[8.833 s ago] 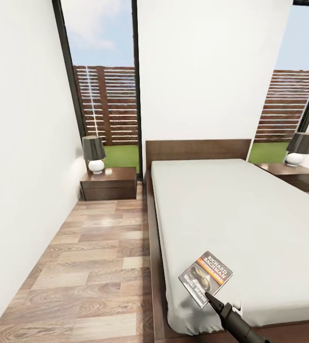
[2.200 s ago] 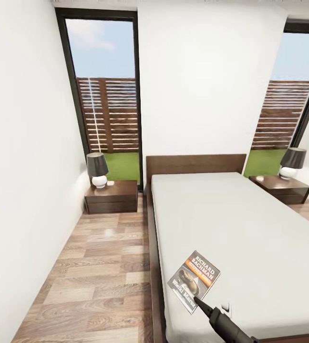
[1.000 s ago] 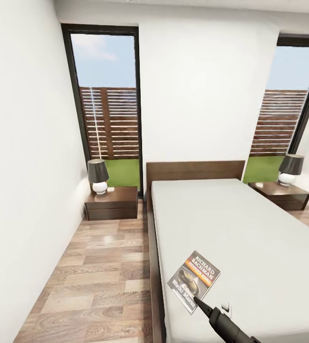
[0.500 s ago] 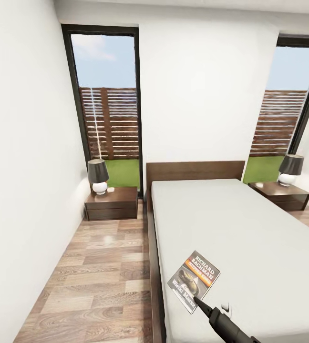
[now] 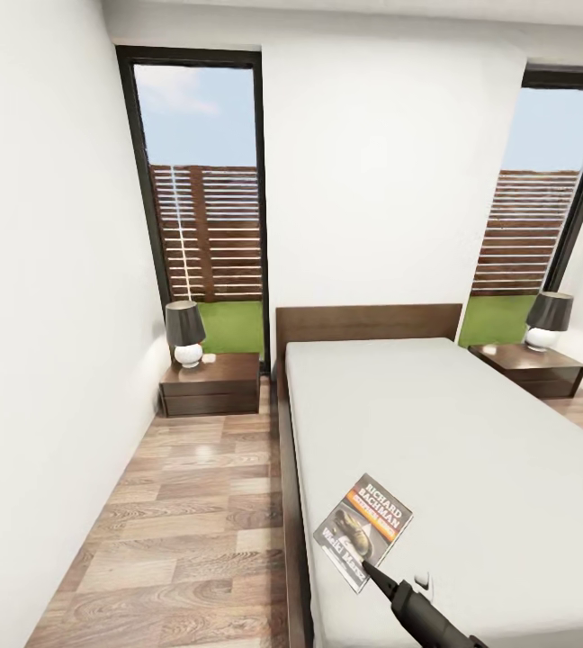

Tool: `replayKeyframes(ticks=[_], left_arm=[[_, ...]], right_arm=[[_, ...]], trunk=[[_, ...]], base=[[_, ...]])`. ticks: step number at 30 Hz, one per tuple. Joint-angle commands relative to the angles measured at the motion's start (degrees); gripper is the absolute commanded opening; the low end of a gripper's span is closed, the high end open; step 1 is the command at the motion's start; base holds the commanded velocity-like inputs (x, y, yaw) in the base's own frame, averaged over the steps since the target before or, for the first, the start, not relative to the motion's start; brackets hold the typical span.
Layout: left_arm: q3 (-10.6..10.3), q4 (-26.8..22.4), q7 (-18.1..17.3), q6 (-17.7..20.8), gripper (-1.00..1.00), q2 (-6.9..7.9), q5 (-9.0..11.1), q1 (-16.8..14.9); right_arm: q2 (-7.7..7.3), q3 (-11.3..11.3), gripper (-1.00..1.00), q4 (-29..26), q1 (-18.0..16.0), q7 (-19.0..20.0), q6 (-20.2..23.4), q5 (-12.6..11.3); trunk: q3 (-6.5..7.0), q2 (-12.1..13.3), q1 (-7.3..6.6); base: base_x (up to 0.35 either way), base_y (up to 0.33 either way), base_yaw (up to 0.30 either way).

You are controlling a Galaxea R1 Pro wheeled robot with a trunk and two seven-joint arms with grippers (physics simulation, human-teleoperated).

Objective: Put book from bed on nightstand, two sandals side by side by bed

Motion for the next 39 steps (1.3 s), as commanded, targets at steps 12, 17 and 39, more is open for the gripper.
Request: replayKeyframes(ticks=[12, 17, 39], left_arm=[[-0.5, -0.3, 0.4, -0.2, 1.0, -0.01, 0.3, 0.1], [-0.6, -0.3, 0.4, -0.3, 1.0, -0.01, 0.3, 0.1], [-0.6, -0.3, 0.4, -0.6, 1.0, -0.5, 0.2, 0.1]], right_arm=[[0.11, 0.1, -1.0, 0.0, 0.0, 0.1, 0.6, -0.5], [0.12, 0.1, -1.0, 0.0, 0.0, 0.1, 0.6, -0.5], [0.13, 0.1, -1.0, 0.0, 0.0, 0.1, 0.5, -0.7]], trunk=[[0.0, 0.0, 0.02], [0.0, 0.0, 0.02], [0.0, 0.0, 0.02]], base=[[0.0, 0.0, 0.0], [0.0, 0.0, 0.0], [0.0, 0.0, 0.0]])
